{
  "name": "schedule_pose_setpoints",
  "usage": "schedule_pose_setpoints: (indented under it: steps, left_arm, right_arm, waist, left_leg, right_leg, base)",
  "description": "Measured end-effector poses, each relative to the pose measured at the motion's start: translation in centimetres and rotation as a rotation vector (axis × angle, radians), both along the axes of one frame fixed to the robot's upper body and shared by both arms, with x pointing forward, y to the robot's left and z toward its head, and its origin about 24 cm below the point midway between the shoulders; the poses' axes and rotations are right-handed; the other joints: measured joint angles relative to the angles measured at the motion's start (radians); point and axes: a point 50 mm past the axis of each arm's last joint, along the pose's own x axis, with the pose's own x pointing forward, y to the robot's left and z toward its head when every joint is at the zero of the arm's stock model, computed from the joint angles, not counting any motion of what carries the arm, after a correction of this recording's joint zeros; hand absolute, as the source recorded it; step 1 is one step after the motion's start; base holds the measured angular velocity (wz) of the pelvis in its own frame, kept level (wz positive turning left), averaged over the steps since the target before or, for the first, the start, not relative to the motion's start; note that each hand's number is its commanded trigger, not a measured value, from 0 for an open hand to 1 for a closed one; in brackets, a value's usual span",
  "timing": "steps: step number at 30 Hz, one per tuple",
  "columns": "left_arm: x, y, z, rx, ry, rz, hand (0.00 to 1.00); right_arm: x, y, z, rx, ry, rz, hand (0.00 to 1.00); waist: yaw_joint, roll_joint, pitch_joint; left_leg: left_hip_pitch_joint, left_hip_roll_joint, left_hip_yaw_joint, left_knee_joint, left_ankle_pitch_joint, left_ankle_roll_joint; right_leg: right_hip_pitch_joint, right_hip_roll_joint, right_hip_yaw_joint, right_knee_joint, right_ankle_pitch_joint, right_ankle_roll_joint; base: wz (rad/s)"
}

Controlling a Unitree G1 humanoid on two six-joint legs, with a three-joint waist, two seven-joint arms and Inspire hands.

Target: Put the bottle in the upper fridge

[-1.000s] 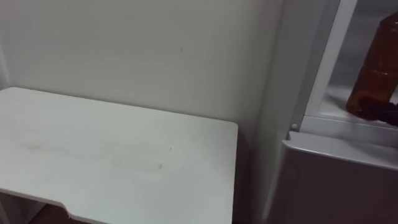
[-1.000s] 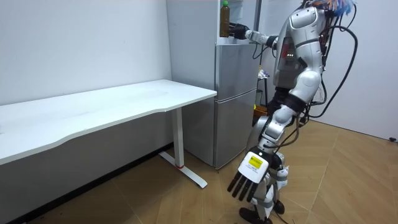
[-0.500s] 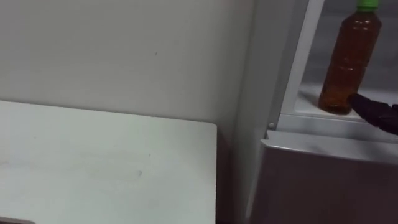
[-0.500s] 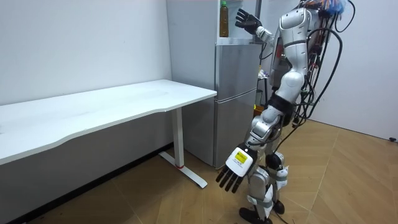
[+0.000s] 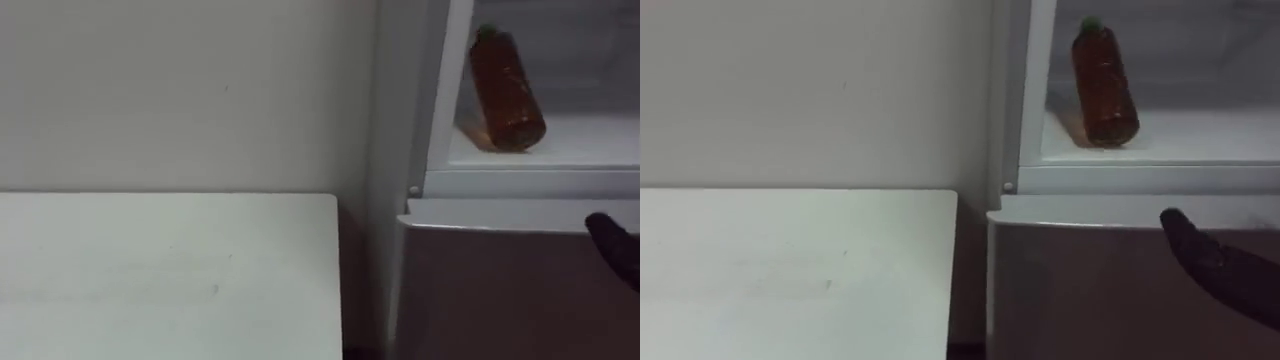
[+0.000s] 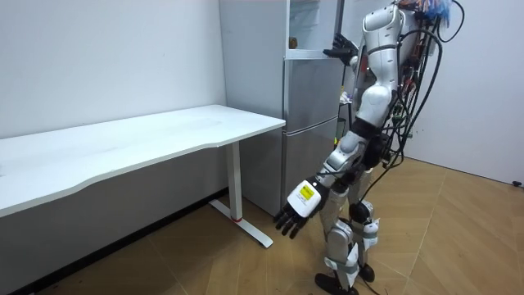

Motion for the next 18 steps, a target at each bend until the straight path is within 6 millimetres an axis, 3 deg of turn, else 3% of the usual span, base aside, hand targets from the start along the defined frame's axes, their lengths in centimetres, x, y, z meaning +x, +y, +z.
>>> schedule_pose_setpoints:
  steps: [2, 5, 10, 15, 18]
  left_arm:
    - [0.3, -0.1, 0.0, 0.013, -0.012, -0.014, 0.00]
    - [1.1, -0.3, 0.0, 0.009, -0.035, -0.040, 0.00]
    - [2.0, -0.9, 0.0, -0.006, -0.063, -0.078, 0.00]
    - [2.1, -1.3, 0.0, -0.010, -0.070, -0.106, 0.00]
    - [2.2, -1.3, 0.0, -0.007, -0.081, -0.106, 0.00]
  right_arm:
    - [-0.1, 0.1, -0.2, 0.006, -0.003, -0.034, 0.00]
    - [-0.4, 0.4, -0.6, 0.057, -0.025, -0.074, 0.00]
    - [-1.6, 0.2, -3.2, 0.127, 0.040, -0.142, 0.00]
    - [-1.9, 0.0, -7.0, 0.228, 0.179, -0.180, 0.00]
    - [-2.0, -0.1, -7.5, 0.252, 0.190, -0.185, 0.00]
  waist:
    - [-0.008, 0.001, -0.0001]
    - [-0.018, -0.015, 0.0028]
    - [-0.025, -0.034, 0.0041]
    - [-0.030, -0.030, 0.0049]
    - [-0.039, -0.013, 0.0012]
  left_leg:
    - [0.003, 0.002, 0.012, -0.001, 0.001, -0.001]
    - [0.013, 0.006, 0.020, -0.002, 0.001, -0.003]
    - [0.025, 0.007, 0.021, -0.006, -0.001, -0.005]
    - [0.027, 0.007, 0.031, -0.015, -0.001, -0.005]
    - [0.026, 0.006, 0.031, -0.021, -0.001, -0.005]
  right_leg:
    - [-0.007, -0.001, 0.009, 0.003, -0.003, -0.001]
    - [0.002, 0.002, 0.023, 0.001, -0.006, -0.004]
    - [0.009, 0.003, 0.025, -0.014, -0.008, -0.003]
    - [0.005, 0.007, 0.035, -0.013, -0.007, -0.003]
    - [0.003, 0.010, 0.037, -0.014, -0.007, -0.003]
  base:
    - [-0.12]
    - [-0.07]
    - [0.00]
    - [-0.05]
    - [-0.02]
